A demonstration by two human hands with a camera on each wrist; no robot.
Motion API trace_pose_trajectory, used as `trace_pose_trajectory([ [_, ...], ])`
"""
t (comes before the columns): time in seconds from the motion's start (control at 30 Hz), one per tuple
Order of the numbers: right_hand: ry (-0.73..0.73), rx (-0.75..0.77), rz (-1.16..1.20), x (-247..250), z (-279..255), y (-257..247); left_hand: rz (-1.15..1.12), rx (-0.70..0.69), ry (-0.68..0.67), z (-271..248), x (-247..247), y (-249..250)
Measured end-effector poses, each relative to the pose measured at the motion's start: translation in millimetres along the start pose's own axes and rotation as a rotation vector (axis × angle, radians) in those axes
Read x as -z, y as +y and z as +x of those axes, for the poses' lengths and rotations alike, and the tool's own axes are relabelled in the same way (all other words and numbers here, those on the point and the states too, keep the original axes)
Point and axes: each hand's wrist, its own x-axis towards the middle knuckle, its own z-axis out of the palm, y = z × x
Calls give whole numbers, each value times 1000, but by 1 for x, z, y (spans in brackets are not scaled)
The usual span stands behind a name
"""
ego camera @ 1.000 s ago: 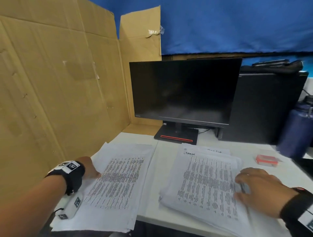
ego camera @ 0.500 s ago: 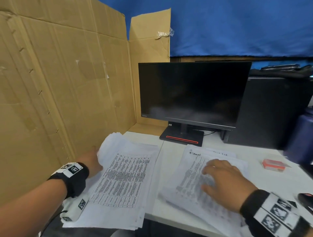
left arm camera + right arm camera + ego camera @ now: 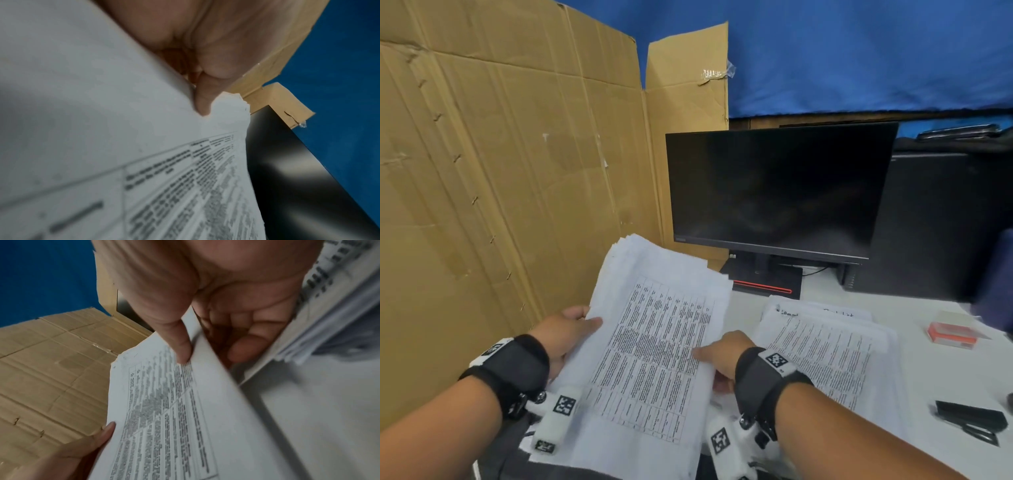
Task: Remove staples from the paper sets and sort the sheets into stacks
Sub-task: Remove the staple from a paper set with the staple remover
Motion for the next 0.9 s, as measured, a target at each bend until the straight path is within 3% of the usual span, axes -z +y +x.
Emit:
trace_pose_trajectory([
  [0.13,86,142,-39,4,0,-4,-98,36,-7,8,1,-3],
  [0.3,232,258,-171,10,-10,2,13,62,92,18,-1,-11],
  [0.47,265,318,-59,23,-29,5,149,120,147,9,-7,-10],
  [0.6,279,394,49,30,-47,6,339,-73,168,-20,-34,9],
  [0.77,239,474,211,41,-68,4,127,-301,35,-47,-43,37],
  [0.9,213,515,209,67,-85,11,-34,-358,0,-74,-49,73],
])
